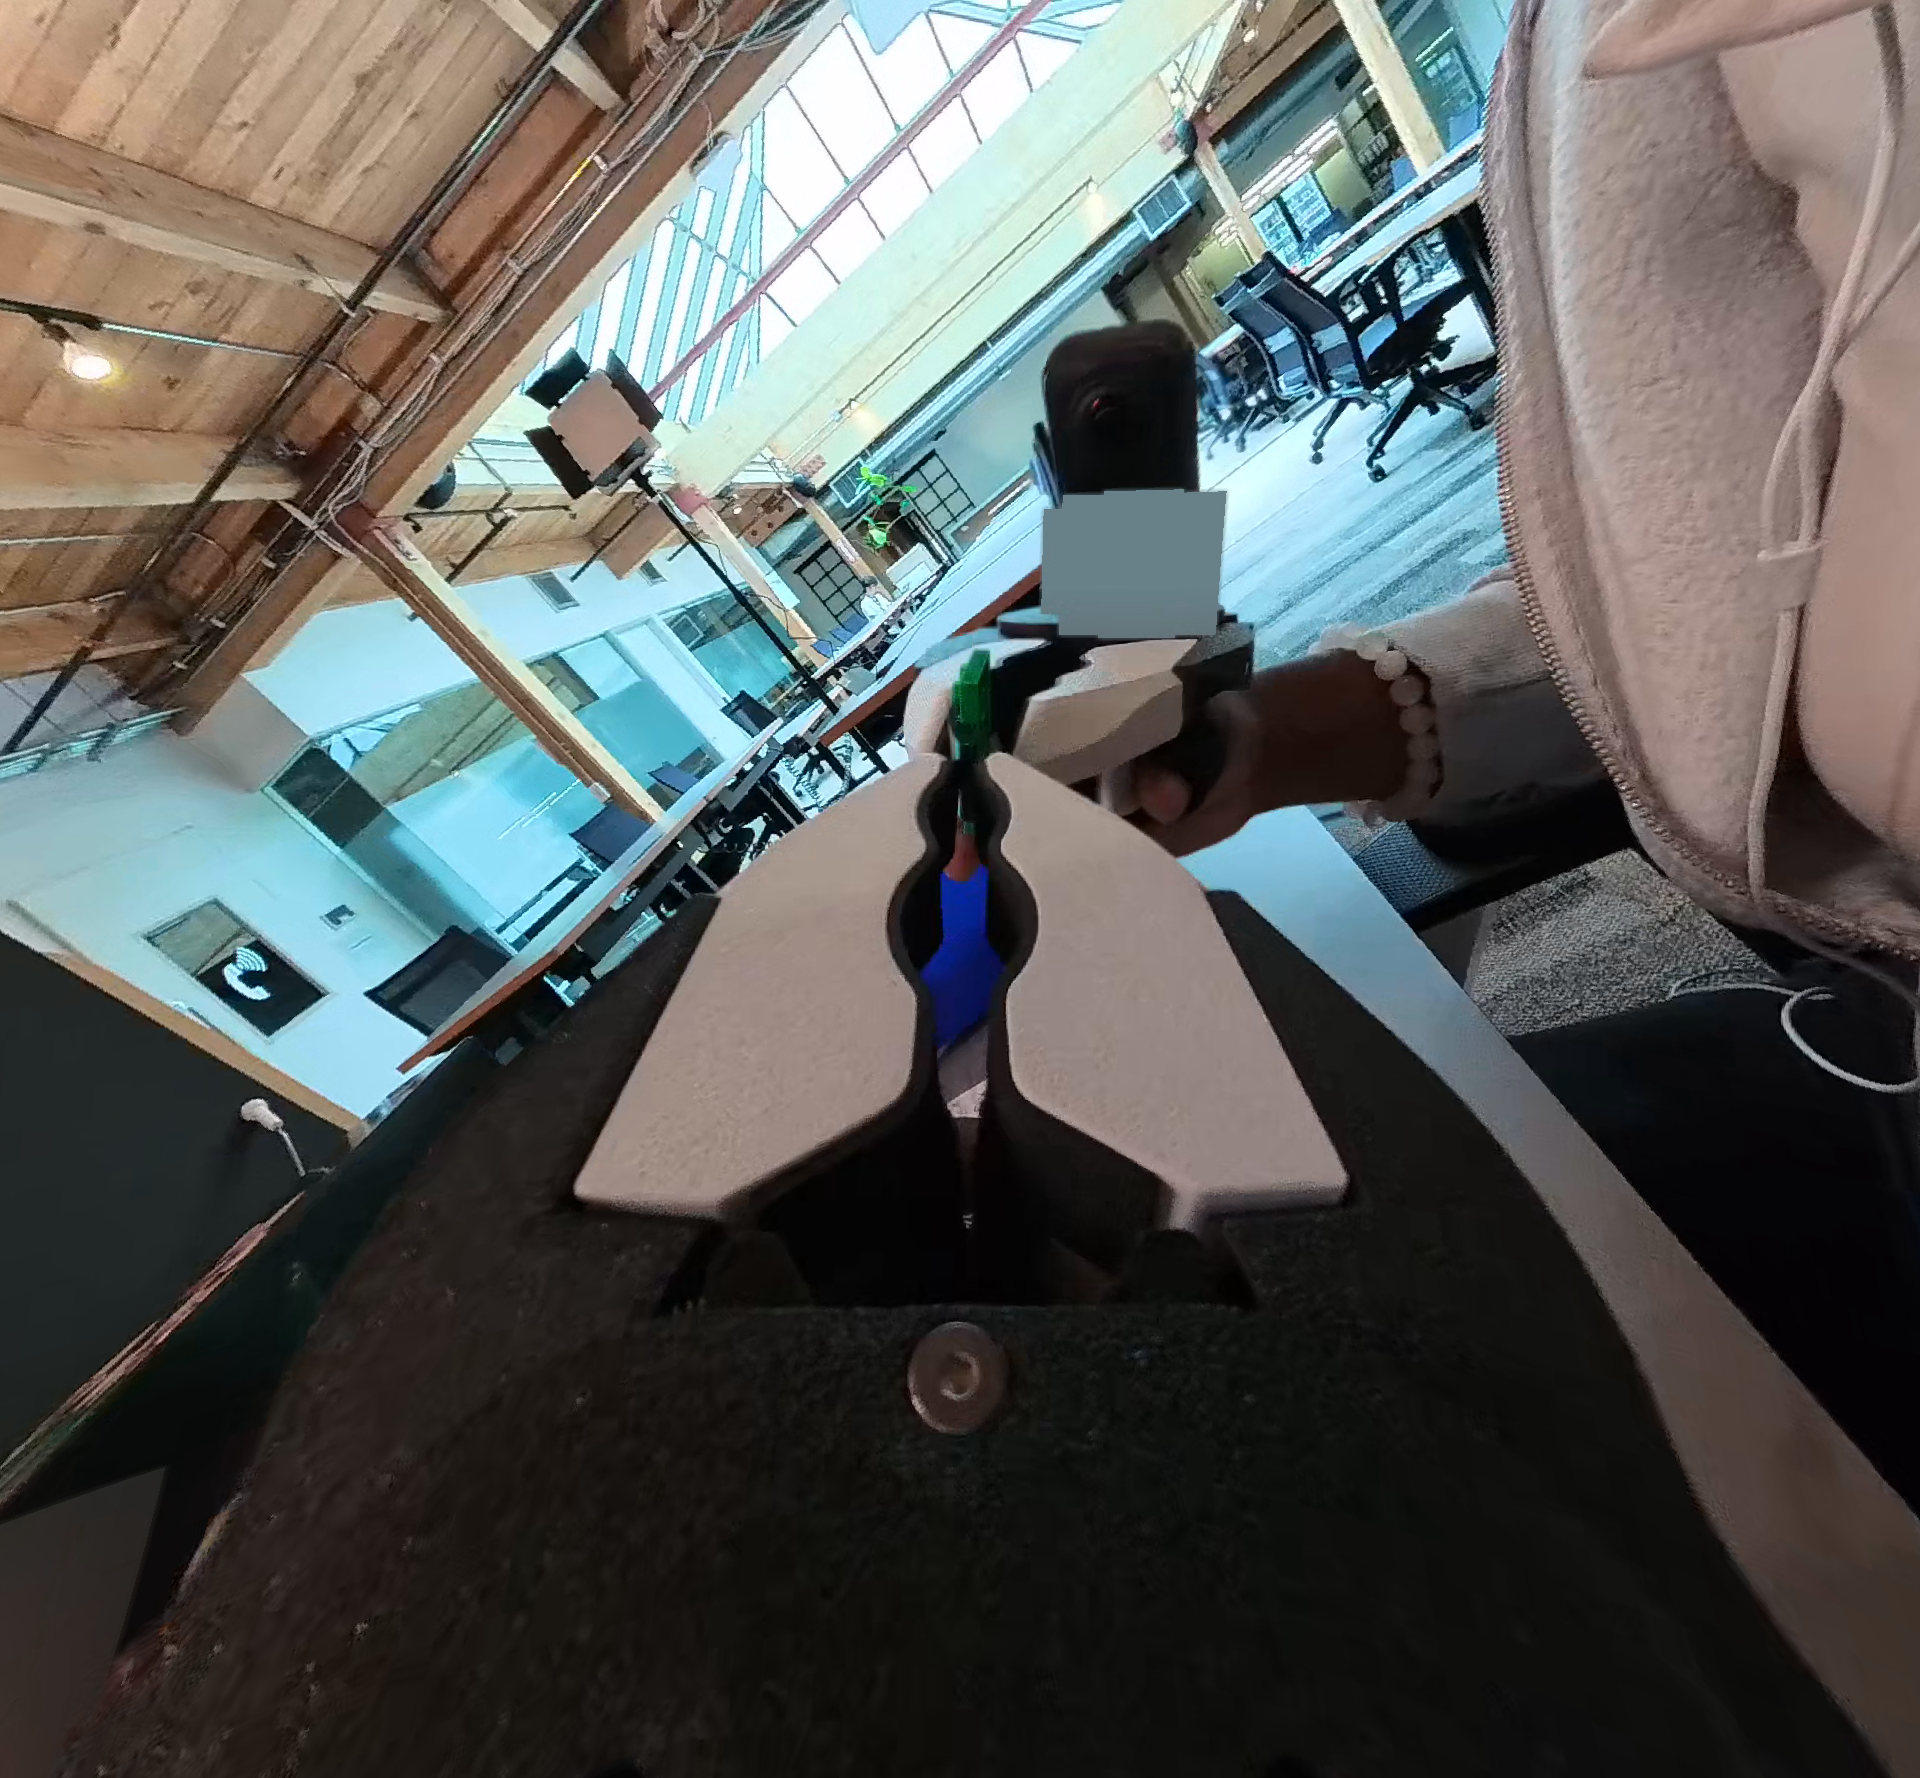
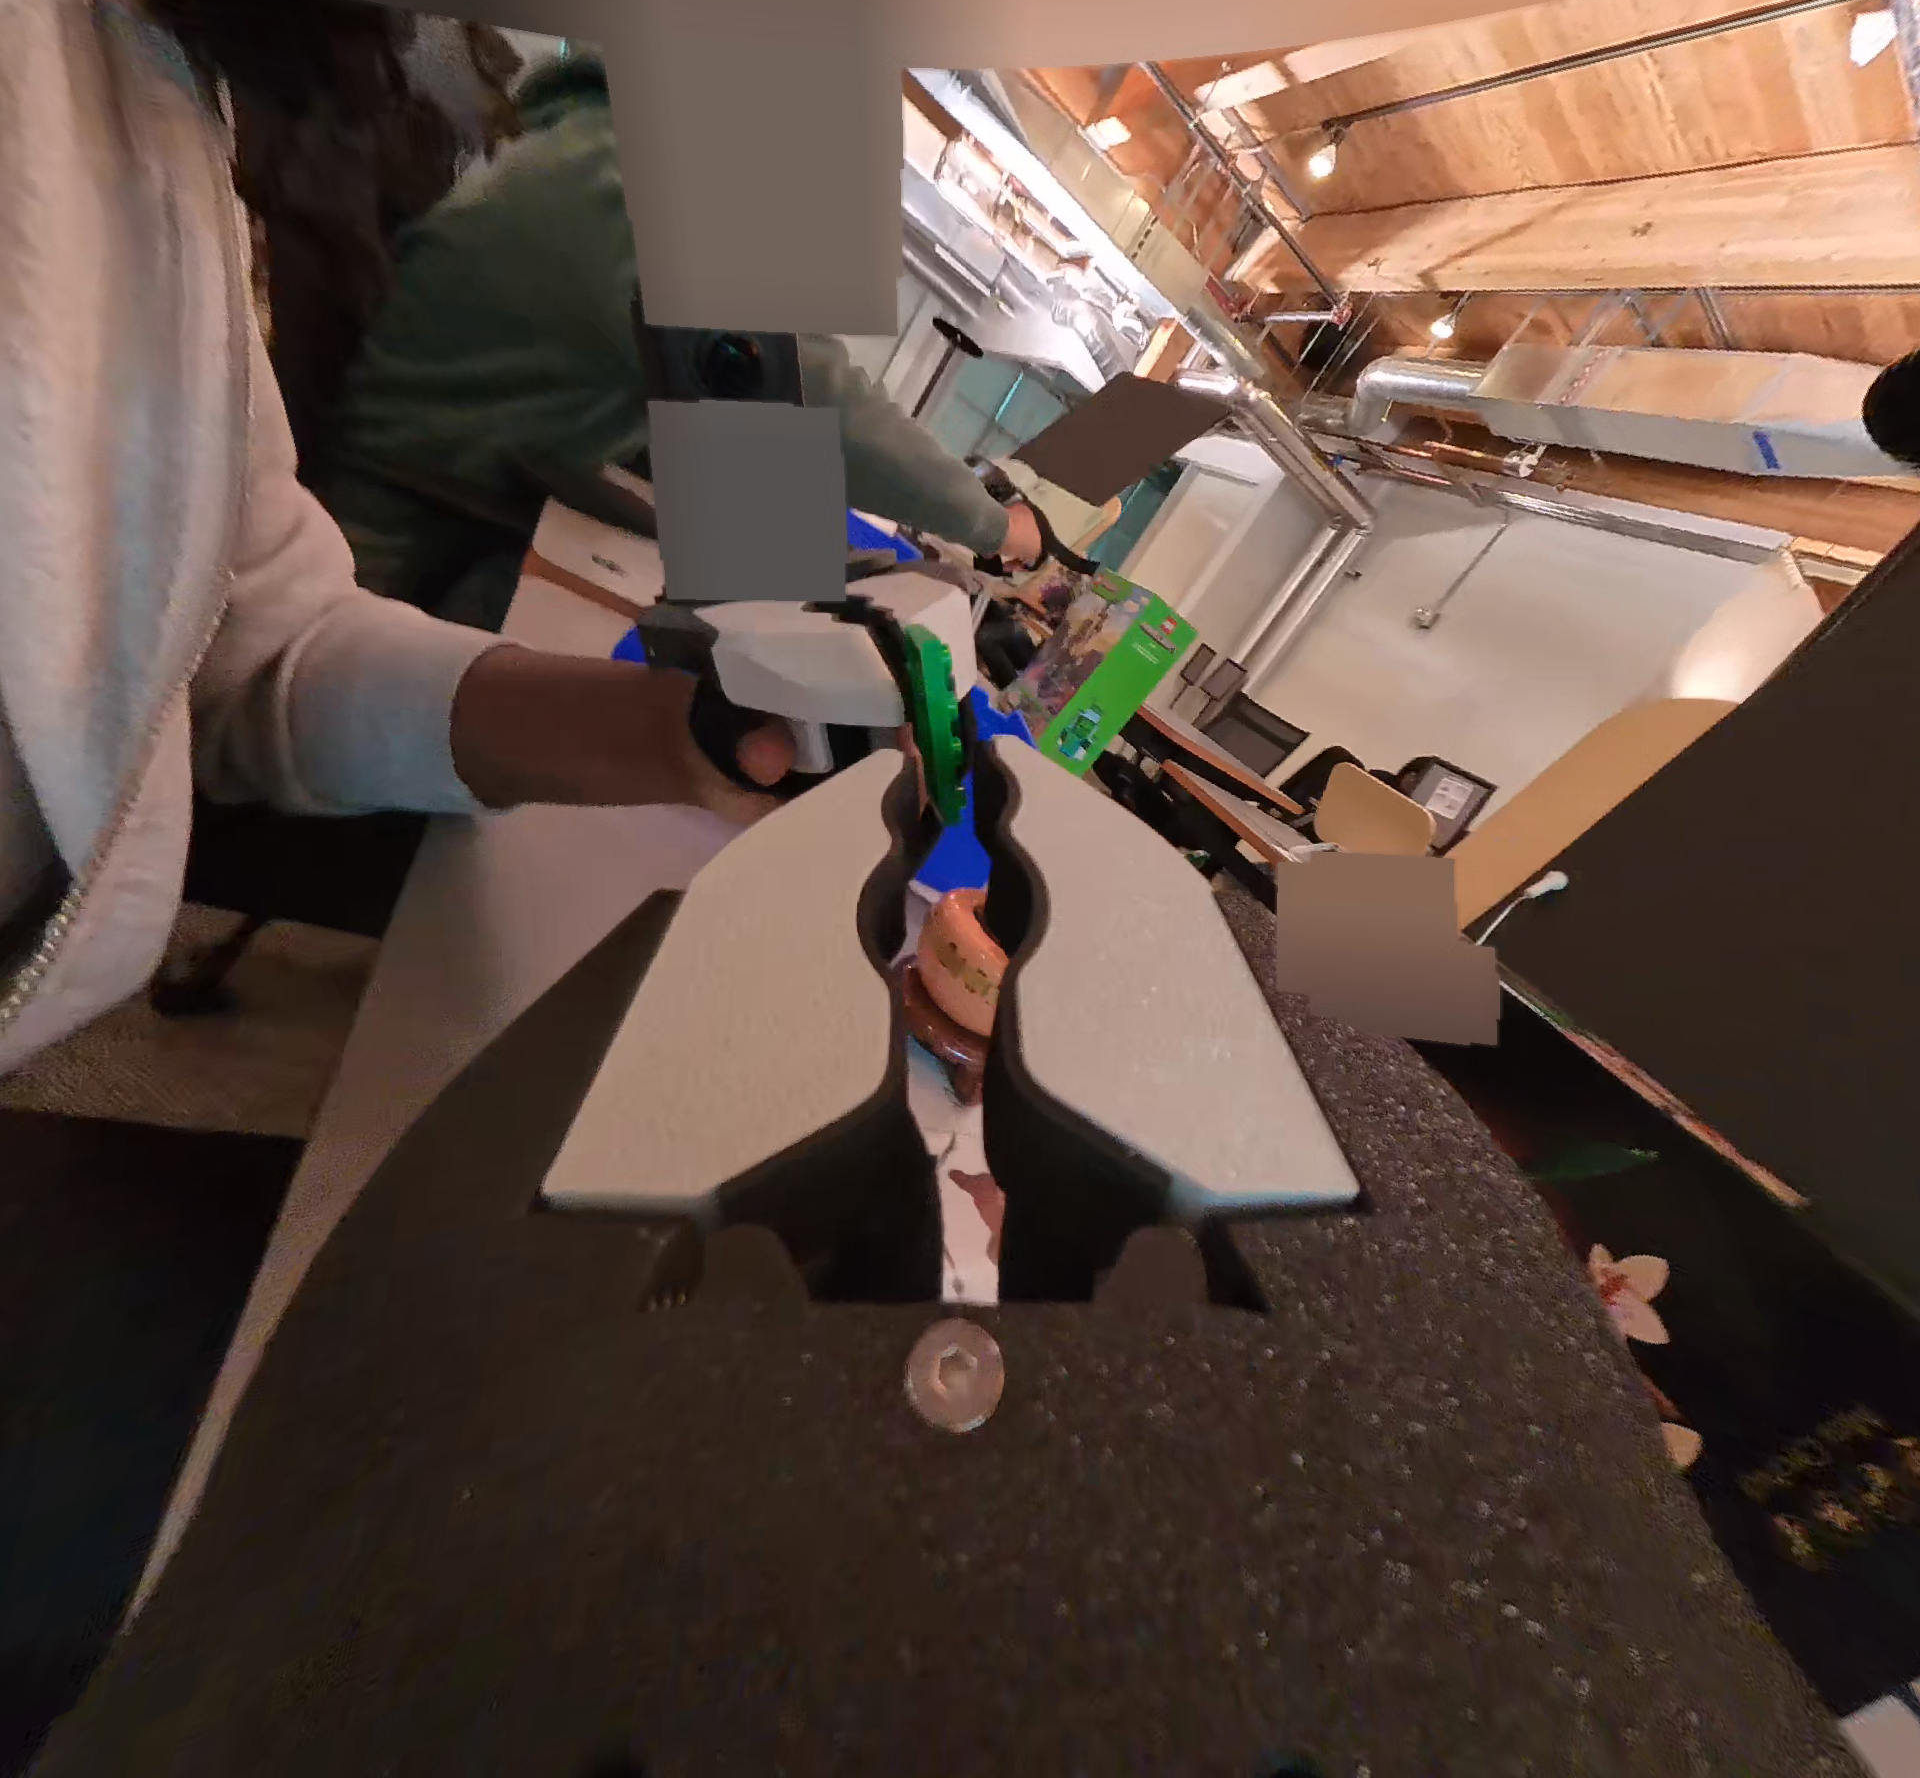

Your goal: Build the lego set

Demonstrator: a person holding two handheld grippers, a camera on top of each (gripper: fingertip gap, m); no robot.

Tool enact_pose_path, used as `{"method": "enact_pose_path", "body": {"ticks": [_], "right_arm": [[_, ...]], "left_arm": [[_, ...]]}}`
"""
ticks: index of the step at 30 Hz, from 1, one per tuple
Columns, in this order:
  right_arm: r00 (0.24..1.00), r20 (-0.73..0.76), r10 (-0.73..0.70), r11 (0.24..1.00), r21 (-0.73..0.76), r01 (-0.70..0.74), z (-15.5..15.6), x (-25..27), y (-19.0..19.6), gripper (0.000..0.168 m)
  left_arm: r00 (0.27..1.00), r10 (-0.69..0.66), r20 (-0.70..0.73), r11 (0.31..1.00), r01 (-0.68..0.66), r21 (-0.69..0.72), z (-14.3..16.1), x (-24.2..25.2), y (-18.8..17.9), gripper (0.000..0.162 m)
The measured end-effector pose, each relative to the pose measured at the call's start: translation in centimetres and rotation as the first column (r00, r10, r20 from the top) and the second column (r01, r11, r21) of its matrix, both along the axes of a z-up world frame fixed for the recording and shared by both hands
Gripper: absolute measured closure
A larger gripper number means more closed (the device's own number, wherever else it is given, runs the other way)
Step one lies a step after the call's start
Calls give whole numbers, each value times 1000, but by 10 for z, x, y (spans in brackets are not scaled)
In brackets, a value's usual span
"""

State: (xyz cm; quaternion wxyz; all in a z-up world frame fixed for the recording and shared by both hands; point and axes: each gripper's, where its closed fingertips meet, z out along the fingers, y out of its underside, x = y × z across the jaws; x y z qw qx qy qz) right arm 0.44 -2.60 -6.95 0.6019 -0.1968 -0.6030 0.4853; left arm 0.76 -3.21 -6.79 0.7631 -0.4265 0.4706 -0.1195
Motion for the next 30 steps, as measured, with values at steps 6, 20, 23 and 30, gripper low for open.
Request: {"method": "enact_pose_path", "body": {"ticks": [6, 20, 23, 30], "right_arm": [[1000, -15, -13, 999, 30, 13, 1, -3, -1, 163], [996, 68, -50, 993, 108, 42, -5, -10, 4, 152], [969, 203, -143, 987, 101, 124, -17, -2, 31, 151], [743, 634, -214, 973, 68, 222, -106, 13, 59, 153]], "left_arm": [[999, 39, -13, 997, -38, 63, 2, 2, 0, 155], [989, 115, -98, 986, -102, 130, 2, -5, 0, 158], [970, 206, -127, 968, -183, 170, 13, -29, -1, 158], [900, 367, -234, 918, -311, 245, 20, -70, -6, 157]]}}
